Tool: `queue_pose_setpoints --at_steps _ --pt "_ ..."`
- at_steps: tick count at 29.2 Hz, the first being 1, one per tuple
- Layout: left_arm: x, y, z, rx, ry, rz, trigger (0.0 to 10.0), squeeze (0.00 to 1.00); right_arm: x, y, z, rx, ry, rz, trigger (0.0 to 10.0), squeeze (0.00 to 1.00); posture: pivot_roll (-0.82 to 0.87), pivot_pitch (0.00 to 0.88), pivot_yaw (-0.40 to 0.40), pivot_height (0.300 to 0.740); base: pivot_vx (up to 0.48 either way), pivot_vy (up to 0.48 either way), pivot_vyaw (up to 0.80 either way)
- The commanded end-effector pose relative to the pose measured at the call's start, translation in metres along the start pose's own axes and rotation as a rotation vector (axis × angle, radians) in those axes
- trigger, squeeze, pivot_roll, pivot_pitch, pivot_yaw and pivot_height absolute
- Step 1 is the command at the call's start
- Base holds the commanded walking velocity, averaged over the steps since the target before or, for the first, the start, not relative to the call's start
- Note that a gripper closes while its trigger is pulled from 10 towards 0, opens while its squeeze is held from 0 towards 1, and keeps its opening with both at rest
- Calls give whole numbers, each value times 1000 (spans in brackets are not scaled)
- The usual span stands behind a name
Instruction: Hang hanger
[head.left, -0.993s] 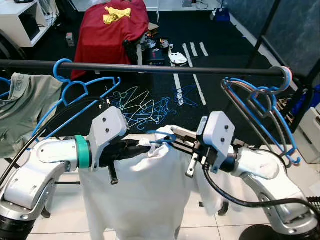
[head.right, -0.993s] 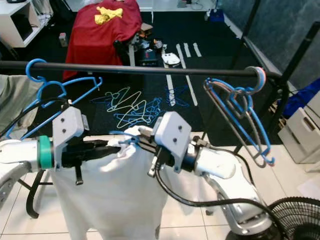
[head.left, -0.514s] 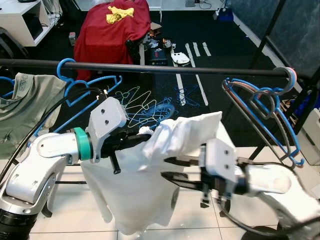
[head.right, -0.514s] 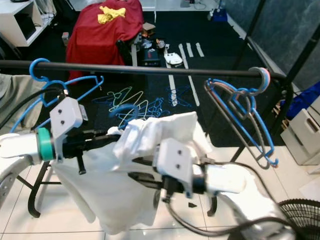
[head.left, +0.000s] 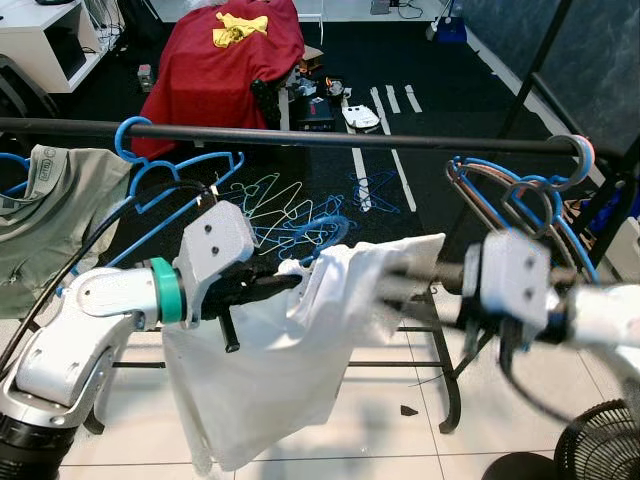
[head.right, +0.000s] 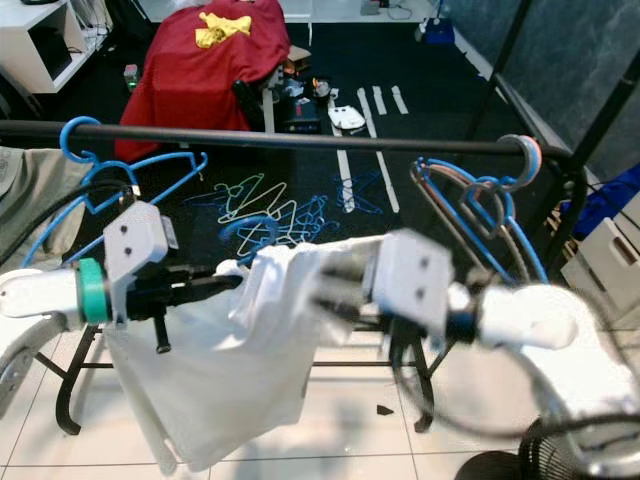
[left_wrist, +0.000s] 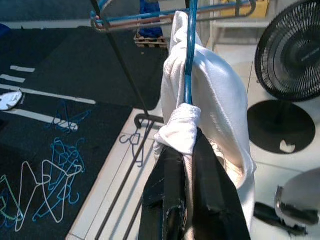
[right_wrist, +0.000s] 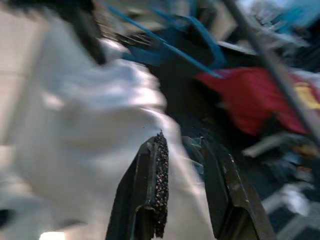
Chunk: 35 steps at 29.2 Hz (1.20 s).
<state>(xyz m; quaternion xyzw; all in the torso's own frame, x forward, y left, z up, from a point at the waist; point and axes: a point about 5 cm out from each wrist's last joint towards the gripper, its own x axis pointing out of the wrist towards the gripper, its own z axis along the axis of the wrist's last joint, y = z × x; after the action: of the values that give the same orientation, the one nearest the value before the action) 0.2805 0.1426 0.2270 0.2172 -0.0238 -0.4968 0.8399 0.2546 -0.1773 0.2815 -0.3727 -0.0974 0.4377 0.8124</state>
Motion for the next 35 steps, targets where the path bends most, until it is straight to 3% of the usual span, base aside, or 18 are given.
queue_pose_setpoints --at_steps 1,3,7,10,15,16,19,27,29,35 --pt "-1 -2 -2 12 -2 -17 10000 0 -2 -4 -4 -46 34 -45 10000 0 -68 42 140 740 0 0 0" --pt "-8 5 4 49 -25 -42 10000 0 -3 3 -17 -122 111 -60 10000 0 -67 42 143 740 0 0 0" --pt "-12 10 8 115 -26 -66 10000 0 0 18 -23 -113 112 -12 10000 0 -63 40 145 740 0 0 0" --pt "-12 11 10 185 -8 -116 10000 0 8 28 -13 -42 16 48 10000 0 -65 35 149 740 0 0 0" --pt "-10 9 12 200 -13 -147 10000 0 13 28 -5 -8 -51 72 10000 0 -68 34 148 740 0 0 0" --pt "-9 7 13 203 -18 -161 10000 0 16 25 -1 -23 -78 79 10000 1000 -68 34 148 740 0 0 0" --pt "-8 4 12 208 -21 -188 10000 0 18 22 2 -79 -94 109 10000 1000 -68 35 147 740 0 0 0" --pt "-8 2 11 212 -24 -204 10000 0 16 26 3 -94 -92 191 10000 1000 -69 37 144 740 0 0 0" --pt "-5 2 14 217 -49 -215 10000 0 13 35 -1 -31 -78 321 10000 1000 -72 40 141 740 0 0 0" --pt "-4 1 21 240 -81 -238 10000 0 14 38 -10 12 -55 378 10000 1000 -65 39 142 740 0 0 0"
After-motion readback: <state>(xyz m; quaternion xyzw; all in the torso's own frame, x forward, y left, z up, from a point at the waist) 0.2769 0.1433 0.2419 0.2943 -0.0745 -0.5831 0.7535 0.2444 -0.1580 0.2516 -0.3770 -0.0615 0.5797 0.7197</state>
